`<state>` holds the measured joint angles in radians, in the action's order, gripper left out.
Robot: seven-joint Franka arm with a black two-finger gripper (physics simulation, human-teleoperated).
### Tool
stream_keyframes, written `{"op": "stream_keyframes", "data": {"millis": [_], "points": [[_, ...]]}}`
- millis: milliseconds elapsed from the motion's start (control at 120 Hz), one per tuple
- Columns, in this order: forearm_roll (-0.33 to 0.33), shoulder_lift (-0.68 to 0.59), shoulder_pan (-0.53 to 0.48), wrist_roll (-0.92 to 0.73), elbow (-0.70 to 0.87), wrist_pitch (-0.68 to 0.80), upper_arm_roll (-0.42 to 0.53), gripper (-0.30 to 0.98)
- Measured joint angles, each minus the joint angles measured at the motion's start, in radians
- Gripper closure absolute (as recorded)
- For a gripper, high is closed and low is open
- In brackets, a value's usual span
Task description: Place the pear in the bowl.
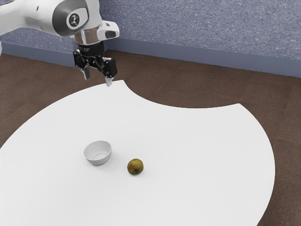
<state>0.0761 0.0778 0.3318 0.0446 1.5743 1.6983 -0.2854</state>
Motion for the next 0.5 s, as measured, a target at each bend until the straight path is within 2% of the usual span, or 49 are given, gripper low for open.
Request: {"op": "stream_keyframes", "data": {"millis": [258,400,500], "points": [[-0.007,0.067,-0.003,0.031,0.008,0.014,0.002,0.00],[-0.018,0.106,0.055,0.044,0.030,0.018,0.004,0.00],[-0.054,0.104,0.077,0.052,0.092,0.032,0.003,0.00]]}}
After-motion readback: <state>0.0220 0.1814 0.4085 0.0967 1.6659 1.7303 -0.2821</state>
